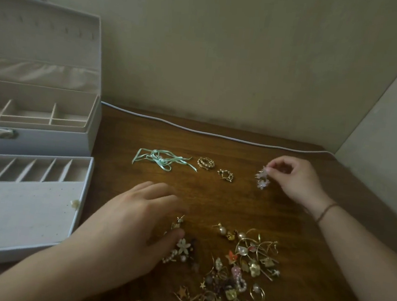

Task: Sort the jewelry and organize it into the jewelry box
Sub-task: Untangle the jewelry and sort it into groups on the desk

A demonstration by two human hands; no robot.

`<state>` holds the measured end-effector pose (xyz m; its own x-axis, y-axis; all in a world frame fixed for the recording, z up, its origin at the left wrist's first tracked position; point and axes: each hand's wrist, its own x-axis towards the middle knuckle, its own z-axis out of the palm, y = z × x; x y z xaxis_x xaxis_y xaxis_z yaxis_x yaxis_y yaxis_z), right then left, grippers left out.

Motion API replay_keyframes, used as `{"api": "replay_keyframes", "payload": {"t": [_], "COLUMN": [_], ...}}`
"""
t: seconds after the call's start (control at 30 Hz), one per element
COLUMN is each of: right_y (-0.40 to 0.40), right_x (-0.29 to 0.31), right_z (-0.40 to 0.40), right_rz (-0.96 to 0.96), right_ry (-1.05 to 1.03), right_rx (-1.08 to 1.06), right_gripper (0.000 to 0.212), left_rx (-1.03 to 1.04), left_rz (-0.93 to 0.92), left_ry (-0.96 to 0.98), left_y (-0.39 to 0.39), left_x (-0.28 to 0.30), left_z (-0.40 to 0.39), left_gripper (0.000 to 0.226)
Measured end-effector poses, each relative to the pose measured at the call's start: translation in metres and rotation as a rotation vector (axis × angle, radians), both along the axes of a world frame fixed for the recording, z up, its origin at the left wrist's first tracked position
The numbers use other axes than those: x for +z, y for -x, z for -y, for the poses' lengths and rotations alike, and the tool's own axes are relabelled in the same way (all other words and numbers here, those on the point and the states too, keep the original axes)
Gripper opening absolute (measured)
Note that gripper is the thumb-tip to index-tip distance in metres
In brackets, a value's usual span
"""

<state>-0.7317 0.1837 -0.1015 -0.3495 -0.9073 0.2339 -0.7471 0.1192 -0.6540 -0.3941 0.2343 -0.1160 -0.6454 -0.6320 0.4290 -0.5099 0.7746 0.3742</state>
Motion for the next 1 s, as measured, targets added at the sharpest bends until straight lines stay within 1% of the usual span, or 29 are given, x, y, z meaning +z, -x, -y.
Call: {"api": "replay_keyframes", "payload": {"t": [0.1,0.17,0.23,0.3,0.37,0.4,0.53,0.6,0.67,0.7,0.77,0.83,0.87,0.93,1.0], "right_y": [0.0,0.001,0.003,0.006,0.007,0.006,-0.004,-0.01,-0.015,-0.018,-0.028,-0.048,-0.063,-0.098,-0.128], "right_x": [-0.006,-0.009,-0.01,-0.012,-0.012,-0.011,-0.009,-0.008,-0.007,-0.006,-0.002,0.007,0.012,0.02,0.017], "right_z": [-0.001,-0.006,-0.01,-0.012,-0.013,-0.013,-0.005,0.001,0.002,0.0,-0.008,-0.023,-0.033,-0.054,-0.071], "right_rz": [-0.058,-0.077,-0.095,-0.104,-0.132,-0.165,-0.311,-0.341,-0.339,-0.333,-0.354,-0.378,-0.385,-0.382,-0.393], "right_ry": [-0.004,-0.02,-0.013,-0.019,-0.075,-0.109,-0.115,-0.128,-0.144,-0.13,-0.032,0.069,0.078,0.008,-0.075], "right_rx": [0.024,0.058,0.065,0.099,0.144,0.153,0.141,0.142,0.129,0.117,0.125,0.232,0.323,0.55,0.718], "right_gripper": [0.002,0.003,0.009,0.021,0.034,0.036,0.03,0.029,0.033,0.036,0.038,0.031,0.026,0.02,0.022], "left_rx": [0.004,0.018,0.051,0.102,0.126,0.133,0.106,0.09,0.061,0.045,0.014,-0.011,-0.029,-0.085,-0.122], "left_rz": [0.087,0.1,0.109,0.147,0.168,0.169,0.193,0.241,0.286,0.303,0.321,0.355,0.378,0.415,0.425], "left_ry": [0.048,0.086,0.104,0.103,0.064,0.044,-0.041,-0.084,-0.148,-0.179,-0.219,-0.241,-0.262,-0.316,-0.32], "left_y": [-0.002,-0.004,-0.006,-0.01,-0.016,-0.018,-0.026,-0.026,-0.029,-0.031,-0.036,-0.038,-0.038,-0.035,-0.032], "left_x": [0.001,0.001,0.003,0.006,0.01,0.013,0.018,0.02,0.021,0.022,0.024,0.025,0.024,0.024,0.024], "left_z": [0.002,0.005,0.008,0.011,0.015,0.017,0.024,0.023,0.024,0.025,0.028,0.029,0.028,0.024,0.019], "left_gripper": [0.029,0.026,0.024,0.021,0.031,0.035,0.032,0.032,0.037,0.039,0.035,0.026,0.023,0.024,0.023]}}
